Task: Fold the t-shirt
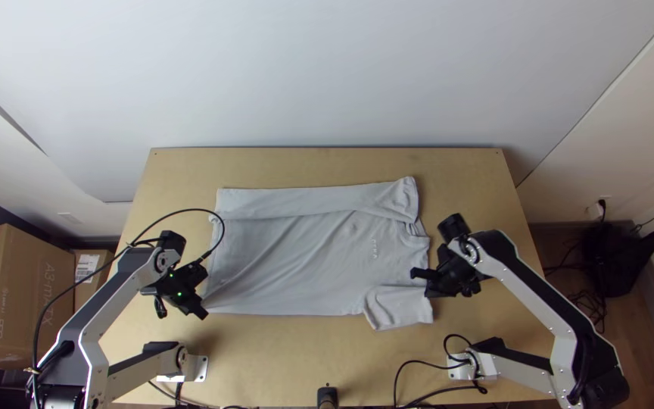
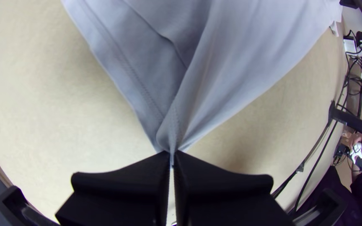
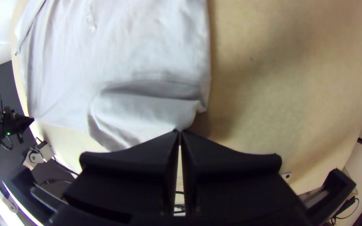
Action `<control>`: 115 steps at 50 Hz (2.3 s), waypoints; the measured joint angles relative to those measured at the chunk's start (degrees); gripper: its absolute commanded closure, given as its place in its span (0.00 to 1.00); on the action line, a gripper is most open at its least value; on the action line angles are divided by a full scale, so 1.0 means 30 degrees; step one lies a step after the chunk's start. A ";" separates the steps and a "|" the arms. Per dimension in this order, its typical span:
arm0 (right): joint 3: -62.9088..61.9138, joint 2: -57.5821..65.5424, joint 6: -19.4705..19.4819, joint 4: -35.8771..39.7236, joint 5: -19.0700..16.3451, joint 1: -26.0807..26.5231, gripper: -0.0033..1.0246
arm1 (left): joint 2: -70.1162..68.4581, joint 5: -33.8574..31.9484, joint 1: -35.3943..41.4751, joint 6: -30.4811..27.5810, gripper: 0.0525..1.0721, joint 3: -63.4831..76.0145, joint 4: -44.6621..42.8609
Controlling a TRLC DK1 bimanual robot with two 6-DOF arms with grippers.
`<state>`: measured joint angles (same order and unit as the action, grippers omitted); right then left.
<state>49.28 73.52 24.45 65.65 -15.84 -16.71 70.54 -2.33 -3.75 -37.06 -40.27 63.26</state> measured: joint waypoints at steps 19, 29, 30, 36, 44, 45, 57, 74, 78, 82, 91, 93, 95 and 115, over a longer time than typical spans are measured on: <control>0.1872 0.0007 -0.2324 0.1005 0.0495 0.1800 0.97 | 0.0000 -0.0066 -0.0787 -0.0532 0.97 -0.1705 0.0430; 0.3585 0.0510 -0.2317 0.1013 0.0554 0.1464 0.97 | 0.0189 -0.0364 -0.0641 0.0058 0.97 -0.3789 0.0437; 0.3716 0.0619 -0.2317 0.1005 0.0568 0.1464 0.97 | 0.0284 -0.0459 -0.0641 0.0066 0.97 -0.3978 0.0437; 0.4532 0.1501 -0.2310 0.0976 0.0619 0.1464 0.97 | 0.1027 -0.0816 -0.0648 0.0350 0.97 -0.5180 0.0401; 0.6047 0.2739 -0.2171 0.0670 0.0787 0.1464 0.97 | 0.2164 -0.1086 -0.0663 0.0874 0.97 -0.6564 -0.0146; 0.6251 0.2885 -0.2164 0.0634 0.0787 0.1464 0.97 | 0.2317 -0.1107 -0.0663 0.1005 0.97 -0.6790 -0.0233; 0.9224 0.5501 -0.2098 0.0364 0.0991 0.1464 0.97 | 0.4466 -0.1581 -0.0663 0.2033 0.97 -0.9617 -0.0656; 1.2932 0.9092 -0.2091 0.0248 0.1355 0.1574 0.97 | 0.7912 -0.1588 -0.0576 0.3118 0.97 -1.4149 -0.0874; 1.3828 0.9916 -0.2091 0.0131 0.1355 0.1763 0.97 | 0.8706 -0.1581 -0.0568 0.3366 0.97 -1.5008 -0.0874; 1.4841 1.0841 -0.2091 0.0051 0.1362 0.2025 0.97 | 0.9537 -0.1588 -0.0532 0.3570 0.97 -1.5861 -0.0918; 1.7107 1.2917 -0.2091 -0.0029 0.1494 0.2324 0.97 | 1.1329 -0.1690 -0.0437 0.4175 0.97 -1.7726 -0.0962; 1.7639 1.3384 -0.2091 -0.0051 0.1494 0.2346 0.97 | 1.1744 -0.1719 -0.0408 0.4299 0.97 -1.8185 -0.0998; 1.8163 1.3865 -0.2091 -0.0044 0.1501 0.2368 0.97 | 1.2182 -0.1727 -0.0408 0.4379 0.97 -1.8680 -0.1005; 2.3205 1.8265 -0.1654 -0.0007 0.1770 0.2514 0.97 | 1.5373 -0.2186 -0.0415 0.5566 0.97 -2.1842 -0.1319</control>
<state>118.89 128.31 19.49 65.63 -10.52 -9.17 116.66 -8.88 -4.99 -20.36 -105.80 59.31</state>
